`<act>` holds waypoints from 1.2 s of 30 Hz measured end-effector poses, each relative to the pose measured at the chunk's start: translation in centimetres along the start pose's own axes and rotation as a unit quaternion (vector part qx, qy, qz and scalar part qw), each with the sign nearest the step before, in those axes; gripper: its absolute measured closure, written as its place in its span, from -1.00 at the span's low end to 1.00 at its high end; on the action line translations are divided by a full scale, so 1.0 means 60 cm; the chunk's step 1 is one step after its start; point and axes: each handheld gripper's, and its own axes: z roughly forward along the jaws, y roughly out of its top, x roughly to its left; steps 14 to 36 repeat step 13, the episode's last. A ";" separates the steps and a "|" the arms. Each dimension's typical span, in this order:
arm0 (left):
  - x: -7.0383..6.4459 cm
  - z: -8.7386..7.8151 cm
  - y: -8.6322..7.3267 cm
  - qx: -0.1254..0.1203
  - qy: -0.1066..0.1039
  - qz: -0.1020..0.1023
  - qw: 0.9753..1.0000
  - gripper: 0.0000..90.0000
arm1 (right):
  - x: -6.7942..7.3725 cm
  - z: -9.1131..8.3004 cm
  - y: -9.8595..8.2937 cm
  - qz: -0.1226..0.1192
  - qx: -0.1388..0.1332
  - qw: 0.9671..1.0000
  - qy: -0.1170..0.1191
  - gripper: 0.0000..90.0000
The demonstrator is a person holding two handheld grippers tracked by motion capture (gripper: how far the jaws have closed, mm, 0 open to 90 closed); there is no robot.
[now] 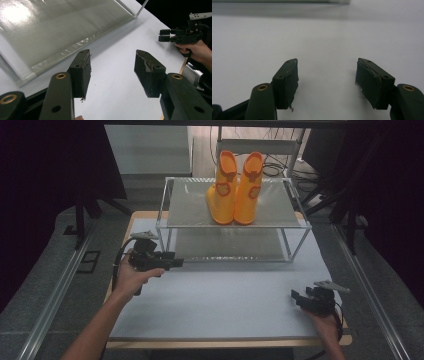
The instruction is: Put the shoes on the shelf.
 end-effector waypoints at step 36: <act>-0.006 0.006 -0.004 0.006 0.001 0.006 1.000 0.02 | -0.001 0.000 0.000 0.000 0.000 1.000 0.003 -0.25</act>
